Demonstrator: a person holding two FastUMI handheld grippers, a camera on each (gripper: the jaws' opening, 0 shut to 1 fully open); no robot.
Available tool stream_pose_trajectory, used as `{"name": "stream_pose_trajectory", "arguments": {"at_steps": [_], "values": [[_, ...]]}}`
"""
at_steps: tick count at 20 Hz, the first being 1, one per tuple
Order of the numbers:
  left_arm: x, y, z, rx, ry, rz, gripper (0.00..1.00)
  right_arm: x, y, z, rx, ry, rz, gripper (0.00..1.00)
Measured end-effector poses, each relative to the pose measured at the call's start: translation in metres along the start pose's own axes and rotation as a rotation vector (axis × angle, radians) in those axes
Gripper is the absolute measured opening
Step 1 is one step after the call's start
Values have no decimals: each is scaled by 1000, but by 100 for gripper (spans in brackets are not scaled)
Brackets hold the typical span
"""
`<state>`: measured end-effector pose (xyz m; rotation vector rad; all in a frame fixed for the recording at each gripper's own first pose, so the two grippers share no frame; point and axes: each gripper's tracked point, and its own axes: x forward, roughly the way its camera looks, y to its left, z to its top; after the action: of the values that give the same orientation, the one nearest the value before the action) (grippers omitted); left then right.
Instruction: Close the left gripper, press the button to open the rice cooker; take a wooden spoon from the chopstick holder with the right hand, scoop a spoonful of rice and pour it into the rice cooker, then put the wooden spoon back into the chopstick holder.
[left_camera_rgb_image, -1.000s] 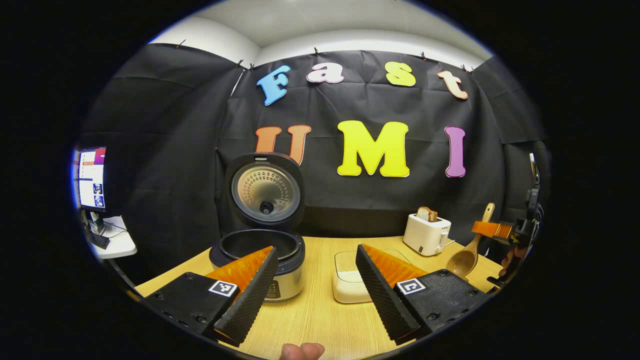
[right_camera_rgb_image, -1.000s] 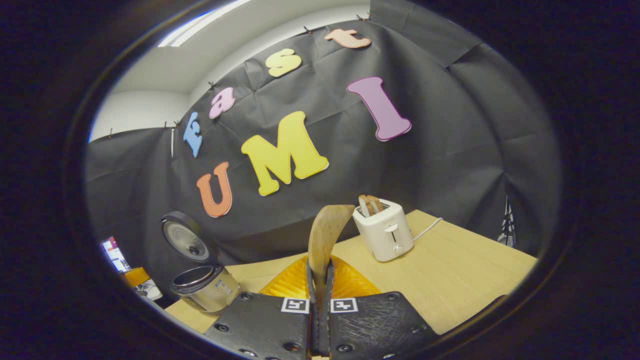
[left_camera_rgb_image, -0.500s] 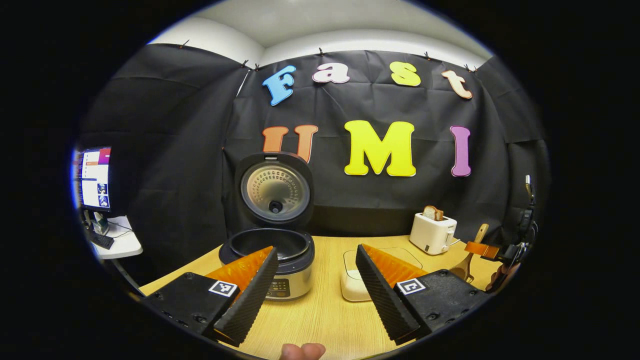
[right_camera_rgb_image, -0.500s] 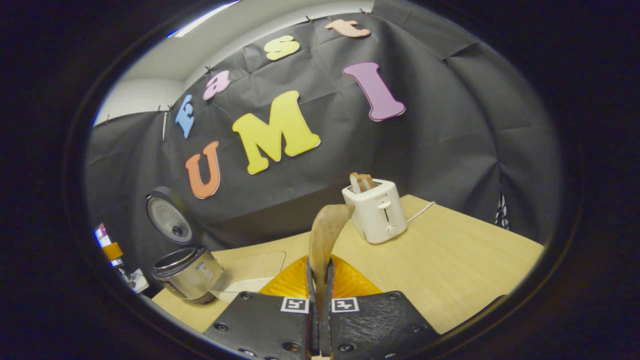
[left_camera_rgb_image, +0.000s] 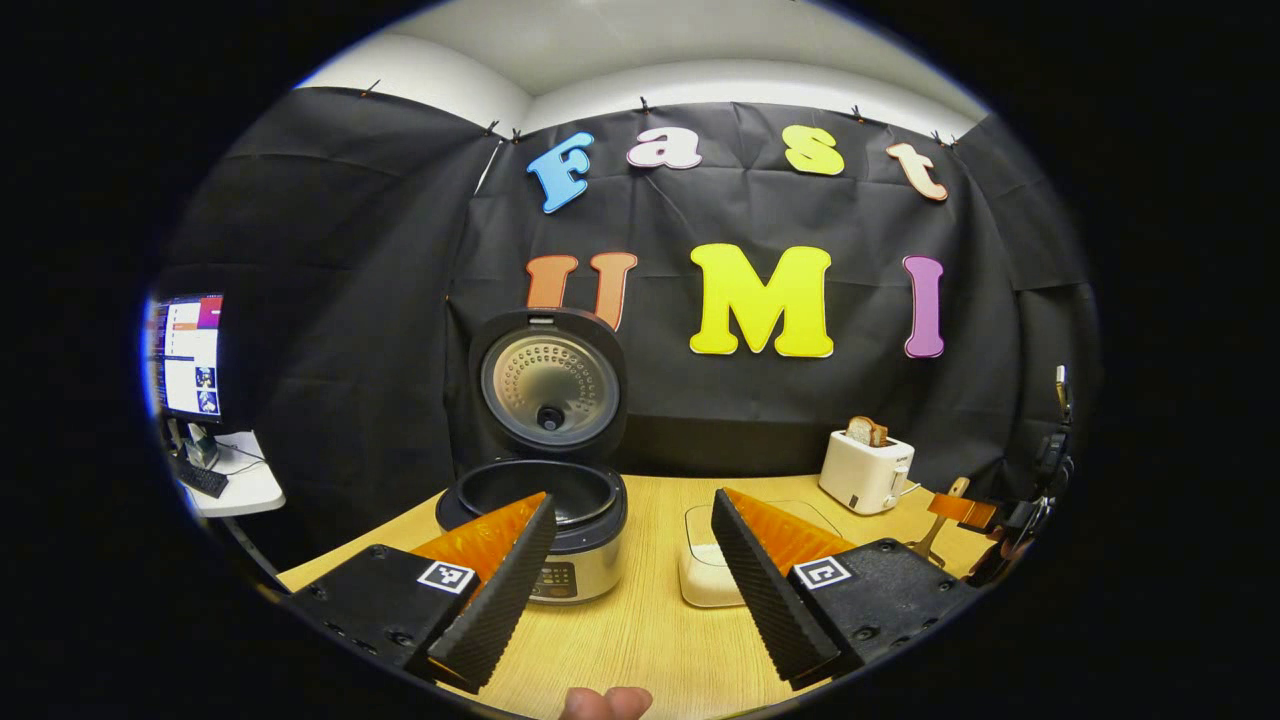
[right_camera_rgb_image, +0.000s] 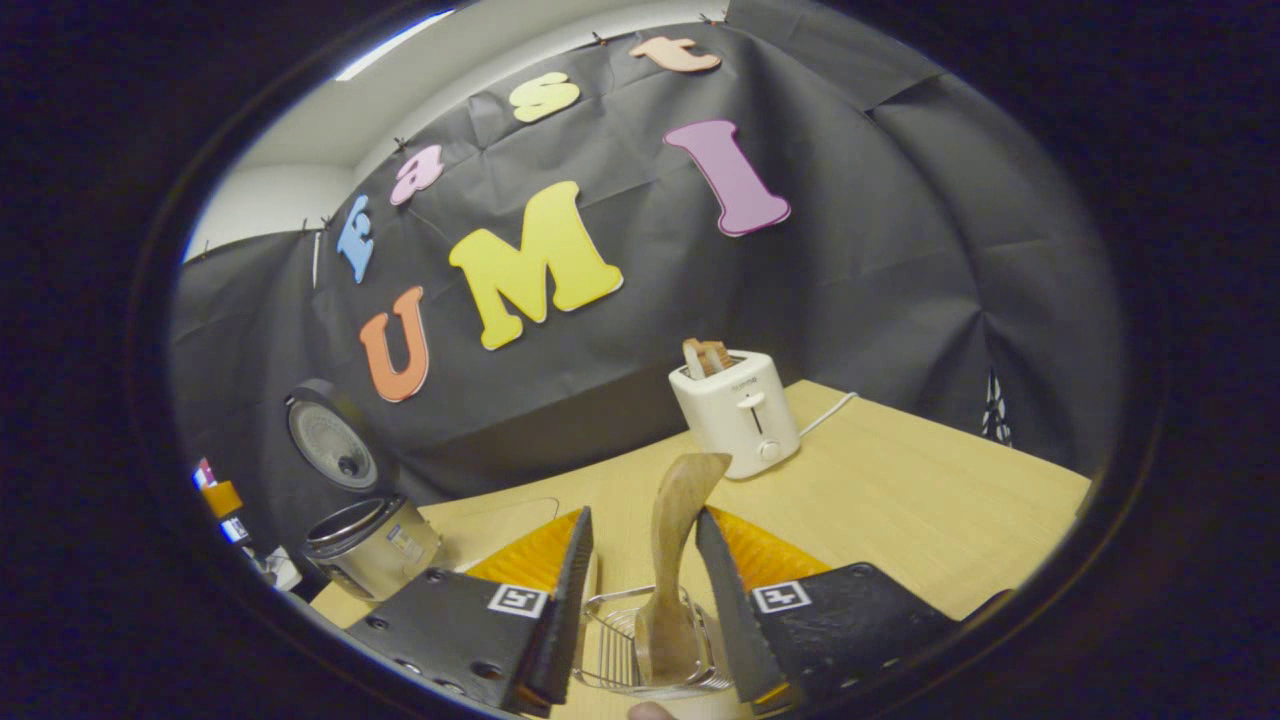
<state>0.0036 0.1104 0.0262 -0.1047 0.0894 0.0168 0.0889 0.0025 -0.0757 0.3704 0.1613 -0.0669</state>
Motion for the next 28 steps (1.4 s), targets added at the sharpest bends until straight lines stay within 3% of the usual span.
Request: {"name": "stream_pose_trajectory", "arguments": {"at_steps": [1, 2, 3, 4, 5, 6, 7, 8, 12, 15, 16, 18, 19, 21, 23, 24, 28], "values": [[1, -2, 5, 10, -6, 4, 99, -2, -7, 6, -29, -17, -17, 68], [2, -4, 8, 19, -8, 0, 99, -5, -12, 17, -49, -50, -31, 90], [4, -6, 10, 24, -8, -3, 99, -9, -16, 34, -61, -90, -36, 87], [7, -6, 15, 39, -8, -1, 99, -14, -19, 48, -73, -129, -39, 94], [12, -1, 23, 60, -11, 16, 99, -20, -22, 64, -101, -181, -46, 91], [18, 7, 32, 87, -12, 45, 99, -27, -25, 79, -174, -237, -58, 95], [24, 8, 39, 97, -11, 54, 99, -33, -25, 88, -222, -264, -56, 90], [29, 9, 48, 112, -11, 59, 99, -37, -24, 95, -255, -276, -47, 95], [71, 22, 101, 236, -38, 101, 99, -43, -30, 105, -276, -282, -9, 95], [116, 29, 118, 162, 8, 107, 98, -44, -40, 104, -325, -294, -23, 91], [130, 40, 130, 169, 5, 142, 98, -44, -40, 105, -332, -292, -9, 95], [158, 64, 160, 171, -3, 195, 98, -43, -51, 105, -340, -290, -6, 95], [166, 68, 171, 155, -13, 194, 98, -44, -56, 106, -345, -291, -12, 91], [190, 77, 195, 115, -4, 182, 97, -43, -62, 104, -369, -294, -23, 91], [217, 92, 215, 85, 16, 165, 98, -46, -69, 102, -374, -290, -30, 96], [231, 102, 220, 86, 29, 164, 98, -46, -73, 100, -384, -290, -40, 91], [272, 141, 182, 95, 174, 175, 98, -44, -73, 91, -367, -266, -50, 95]]}}
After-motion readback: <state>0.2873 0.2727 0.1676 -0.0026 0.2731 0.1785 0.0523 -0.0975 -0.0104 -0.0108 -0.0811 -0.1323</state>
